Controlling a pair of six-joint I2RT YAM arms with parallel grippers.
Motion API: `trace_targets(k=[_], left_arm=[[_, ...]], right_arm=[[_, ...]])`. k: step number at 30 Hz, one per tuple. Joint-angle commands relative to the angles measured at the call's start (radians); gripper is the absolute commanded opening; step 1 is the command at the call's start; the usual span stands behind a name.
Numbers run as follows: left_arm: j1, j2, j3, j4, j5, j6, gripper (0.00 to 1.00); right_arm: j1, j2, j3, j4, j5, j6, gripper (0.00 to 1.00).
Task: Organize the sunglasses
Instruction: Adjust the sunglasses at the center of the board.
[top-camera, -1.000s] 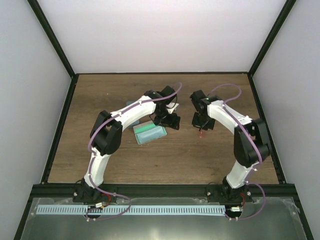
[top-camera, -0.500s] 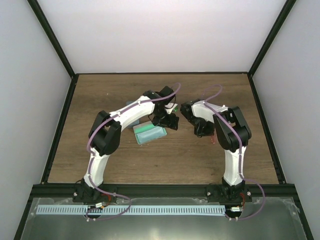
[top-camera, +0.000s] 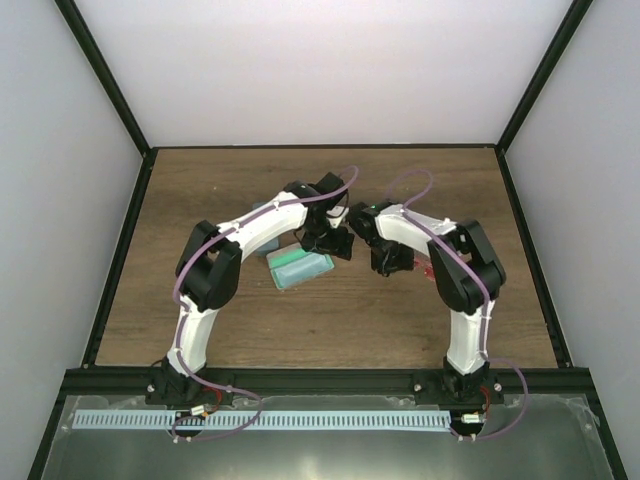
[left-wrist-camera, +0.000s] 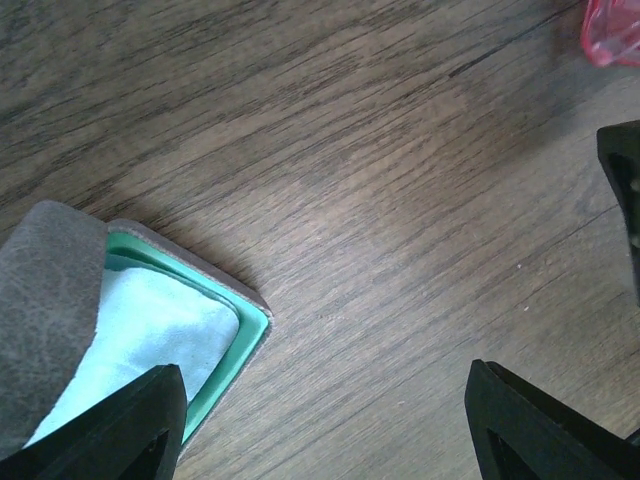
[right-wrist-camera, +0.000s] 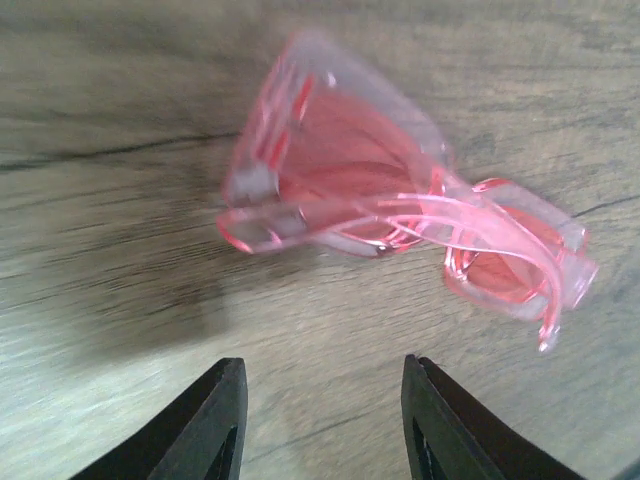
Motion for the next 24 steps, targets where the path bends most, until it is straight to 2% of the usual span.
trace_targets(k=[1,4,9,11,13,14,20,24], left_arm=[[-0.009,-0.030,0.006,0.012,0.009,0.021,0.78],[-0.008,-0.031,0.010,0.013,0.004,0.020,0.78],[-0.008,-0.021,0.020,0.008,-0.002,0.018,0.78],[-0.007,-0.022,0.024,0.006,-0.006,0.018,0.78],[-0.007,-0.021,0.026,0.006,-0.012,0.015,0.78],[-0.008,-0.021,0.028,0.006,-0.015,0.015,0.78],[-0.008,0.021,0.082,-0.008,-0.005,0.012,0.78],[-0.008,0.033,0.098,-0.010,0.008,0.012,0.78]], right_arm=[[0.010,-0.173,0.001,0.099,-0.069,-0.018,0.44],[-0.027,-0.275,-0.062,0.198,-0.086,-0.068,0.44],[-0.206,-0.331,-0.140,0.290,-0.189,-0.050,0.43],[-0.274,-0.341,-0.154,0.322,-0.226,-0.047,0.37],[-0.337,-0.337,-0.154,0.336,-0.295,-0.032,0.22],[-0.362,-0.339,-0.158,0.346,-0.341,-0.016,0.18],[-0.447,-0.435,-0.336,0.533,-0.599,0.131,0.16],[-0.479,-0.439,-0.346,0.528,-0.561,0.101,0.15]])
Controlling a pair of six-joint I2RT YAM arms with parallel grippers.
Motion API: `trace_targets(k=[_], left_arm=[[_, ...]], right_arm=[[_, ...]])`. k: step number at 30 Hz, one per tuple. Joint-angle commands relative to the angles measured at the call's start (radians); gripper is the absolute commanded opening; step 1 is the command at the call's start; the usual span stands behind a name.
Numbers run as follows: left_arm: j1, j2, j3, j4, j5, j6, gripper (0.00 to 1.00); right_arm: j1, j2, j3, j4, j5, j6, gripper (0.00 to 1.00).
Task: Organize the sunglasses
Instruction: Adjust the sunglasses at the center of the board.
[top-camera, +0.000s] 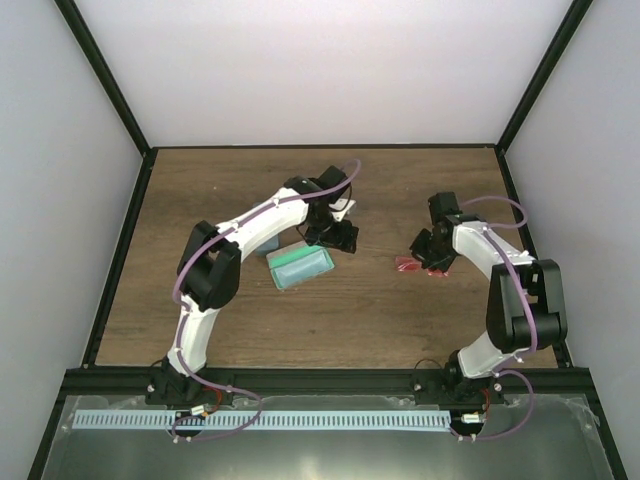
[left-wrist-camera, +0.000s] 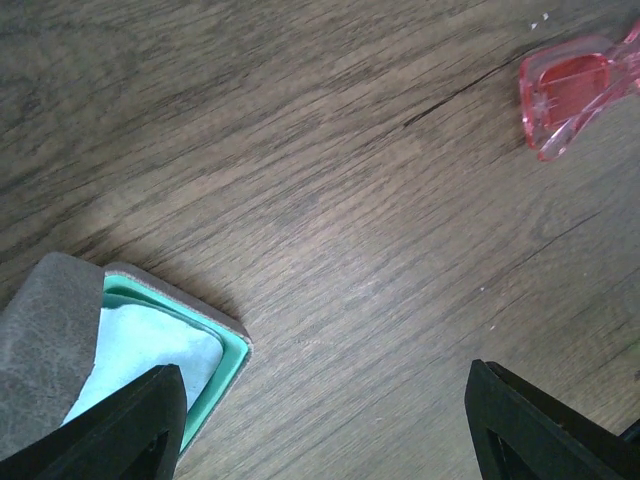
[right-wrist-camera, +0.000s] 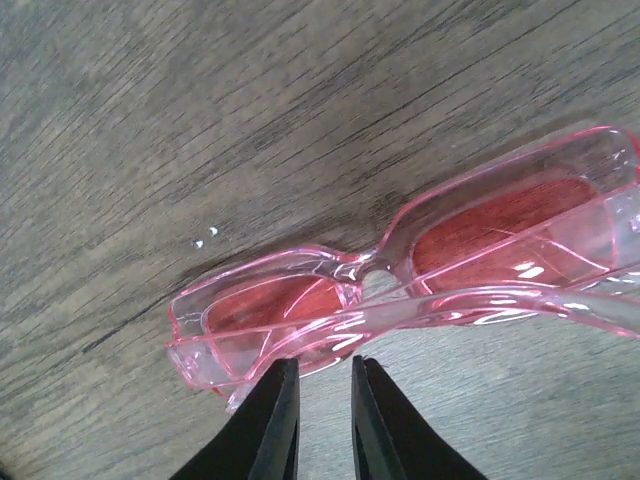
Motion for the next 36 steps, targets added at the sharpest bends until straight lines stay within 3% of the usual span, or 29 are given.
trace_targets(k=[1,3,6,14,25,27,36], left_arm=[[-0.001,0.024,0.034,-0.003,0.014,0.005,0.78],[-0.002,0.030,0.034,-0.001,0.022,0.005,0.78],[-0.003,0.046,0.047,-0.007,0.031,0.007,0.78],[0.000,0.039,0.038,-0.020,0.007,0.018,0.78],[0.004,0.049,0.027,-0.015,0.022,0.016,0.78],[0.003,0.052,0.024,-0.012,0.029,0.015,0.78],[0.002,0.055,0.011,-0.001,0.037,0.011,0.78]], right_arm=[[-0.053,-0.022,0.014,0.066,-0.039,-0.001,0.14],[-0.103,-0.014,0.014,0.091,-0.070,-0.048,0.06],[-0.161,0.040,0.027,0.130,-0.128,-0.105,0.02],[-0.190,0.189,0.069,0.117,-0.062,-0.171,0.01],[-0.190,0.084,-0.084,0.125,-0.110,-0.171,0.02],[-0.190,0.047,-0.113,0.117,-0.115,-0.167,0.04],[-0.189,-0.083,-0.131,0.075,-0.061,-0.178,0.31]])
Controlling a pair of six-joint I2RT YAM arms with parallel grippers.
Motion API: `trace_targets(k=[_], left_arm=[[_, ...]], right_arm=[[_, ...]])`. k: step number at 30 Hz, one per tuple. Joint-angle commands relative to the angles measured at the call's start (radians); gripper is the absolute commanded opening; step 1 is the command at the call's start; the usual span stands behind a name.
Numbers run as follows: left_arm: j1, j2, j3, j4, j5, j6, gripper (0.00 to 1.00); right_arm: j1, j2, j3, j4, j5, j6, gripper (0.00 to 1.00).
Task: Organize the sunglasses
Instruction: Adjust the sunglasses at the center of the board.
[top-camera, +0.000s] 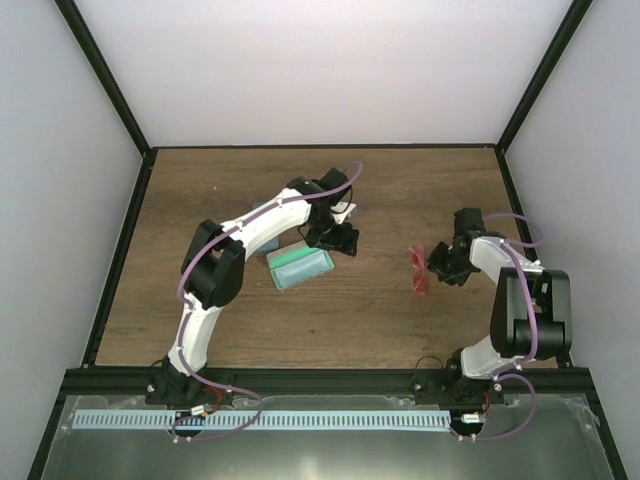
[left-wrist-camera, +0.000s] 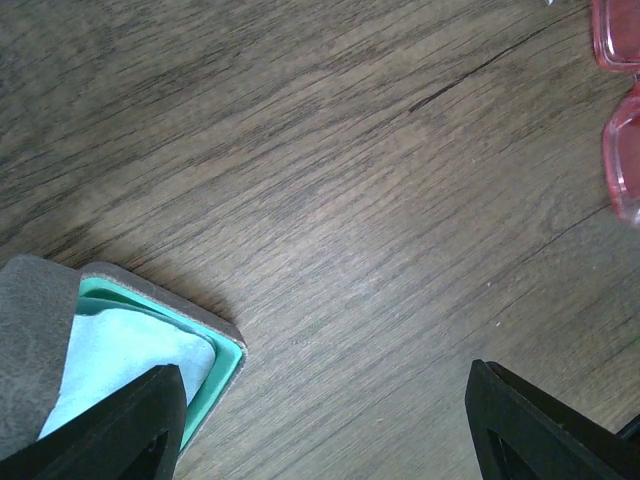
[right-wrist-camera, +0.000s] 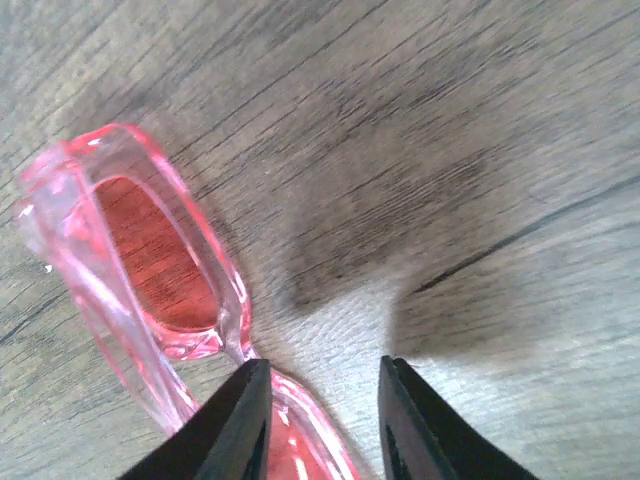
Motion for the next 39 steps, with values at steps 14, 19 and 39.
trace_targets(k=[14,19,39], left_arm=[[0.001,0.007,-0.032,0.022,0.020,-0.006,0.78],[0.001,-0.016,-0.067,0.018,0.004,0.007,0.78],[0.004,-0.059,-0.128,0.048,0.010,0.016,0.78]], right_arm=[[0.038,-0.130,-0.036,-0.043,0.087,0.060,0.32],[0.054,-0.196,-0.021,-0.038,0.061,0.105,0.32],[0.278,0.010,0.143,-0.102,0.153,0.420,0.53]])
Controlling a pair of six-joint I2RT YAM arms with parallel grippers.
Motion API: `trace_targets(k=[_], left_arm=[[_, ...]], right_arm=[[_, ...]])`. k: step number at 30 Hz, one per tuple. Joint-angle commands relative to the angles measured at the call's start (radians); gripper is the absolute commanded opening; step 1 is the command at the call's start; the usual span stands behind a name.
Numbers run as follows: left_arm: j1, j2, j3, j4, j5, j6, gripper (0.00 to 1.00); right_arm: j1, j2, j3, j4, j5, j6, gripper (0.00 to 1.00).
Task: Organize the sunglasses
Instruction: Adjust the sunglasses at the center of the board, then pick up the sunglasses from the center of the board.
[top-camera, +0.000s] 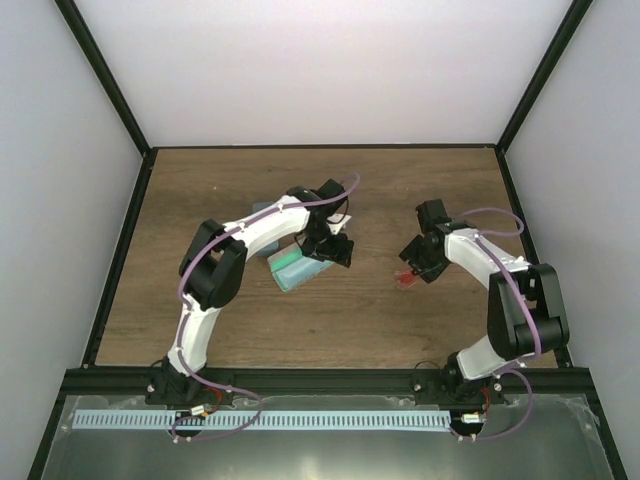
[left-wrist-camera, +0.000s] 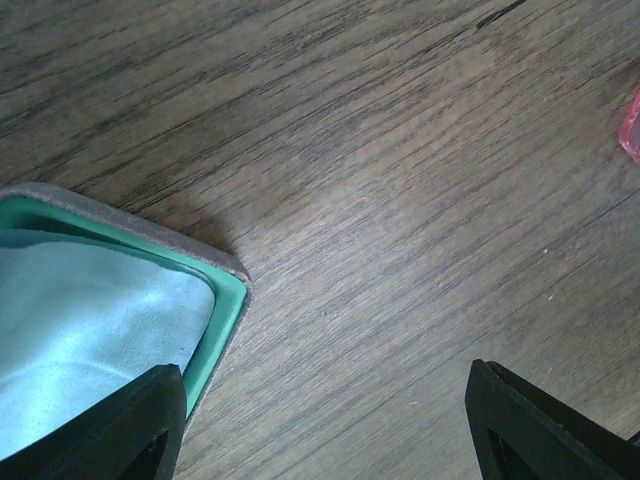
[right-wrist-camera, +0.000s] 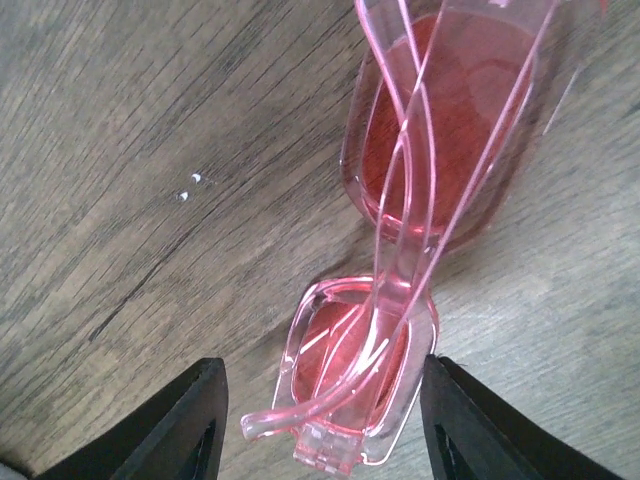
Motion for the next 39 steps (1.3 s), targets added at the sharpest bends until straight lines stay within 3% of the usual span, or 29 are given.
trace_targets(k=[1,6,11,18,23,33,39], left_arm=[[0.004,-0.048,-0.013,0.011,-0.007,0.013,0.78],[0.004,-0.045,-0.001,0.002,-0.022,0.010,0.78],[0.004,-0.050,-0.003,0.002,-0.022,0.009,0.78],[0.004,-0.050,0.008,-0.003,-0.027,0.008,0.78],[0.007,-0.065,0.023,-0.012,-0.087,0.015,0.79],[0.011,-0.121,0.228,-0.011,-0.129,-0.007,0.78],[0.063,-0.134,0.181,-0.013,-0.297,0.014,0.78]], right_arm=[[0.006,0.043,0.055,-0.013,0.038,0.021,0.50],[0.006,0.092,0.067,-0.005,0.032,0.007,0.40],[0.006,0.117,0.064,-0.010,0.036,-0.001,0.37],[0.005,0.126,0.052,-0.005,0.032,-0.007,0.16],[0.007,0.125,0.055,-0.006,0.032,-0.014,0.09],[0.006,0.098,0.108,-0.036,0.047,-0.085,0.08],[0.007,0.104,0.142,-0.033,0.012,-0.108,0.08]])
